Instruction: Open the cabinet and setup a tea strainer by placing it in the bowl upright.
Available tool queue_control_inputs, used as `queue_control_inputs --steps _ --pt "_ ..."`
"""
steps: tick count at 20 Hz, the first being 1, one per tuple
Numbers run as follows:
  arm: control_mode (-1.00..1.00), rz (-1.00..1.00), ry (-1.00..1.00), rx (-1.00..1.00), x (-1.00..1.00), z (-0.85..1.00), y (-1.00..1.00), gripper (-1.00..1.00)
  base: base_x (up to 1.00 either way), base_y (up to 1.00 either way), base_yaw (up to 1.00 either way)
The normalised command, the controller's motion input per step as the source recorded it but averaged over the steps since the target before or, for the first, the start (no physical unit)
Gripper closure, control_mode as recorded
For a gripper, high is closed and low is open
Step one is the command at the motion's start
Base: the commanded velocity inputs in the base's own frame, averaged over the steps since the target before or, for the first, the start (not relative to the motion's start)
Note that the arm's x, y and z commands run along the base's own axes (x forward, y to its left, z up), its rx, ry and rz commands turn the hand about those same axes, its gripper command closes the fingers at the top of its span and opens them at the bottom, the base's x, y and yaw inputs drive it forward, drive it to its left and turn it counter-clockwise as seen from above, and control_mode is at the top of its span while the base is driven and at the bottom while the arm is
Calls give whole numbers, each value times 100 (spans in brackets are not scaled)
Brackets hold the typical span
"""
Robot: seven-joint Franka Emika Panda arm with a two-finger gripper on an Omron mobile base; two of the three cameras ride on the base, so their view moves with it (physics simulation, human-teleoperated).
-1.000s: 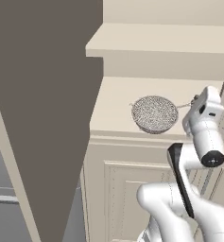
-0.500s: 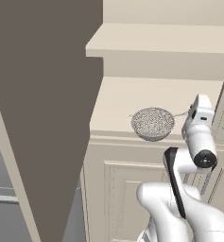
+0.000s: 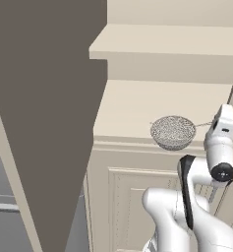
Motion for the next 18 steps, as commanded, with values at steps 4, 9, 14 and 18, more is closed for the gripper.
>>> queue_control_inputs --steps 4,9,14,18 --pt "-100 10 1 9 -76 18 20 100 0 0 0" --pt "-100 14 4 2 -32 31 72 100 0 0 0" --pt "-100 11 5 -1 -37 13 68 100 0 0 0" --pt "-100 4 6 -1 -7 -4 23 100 0 0 0"
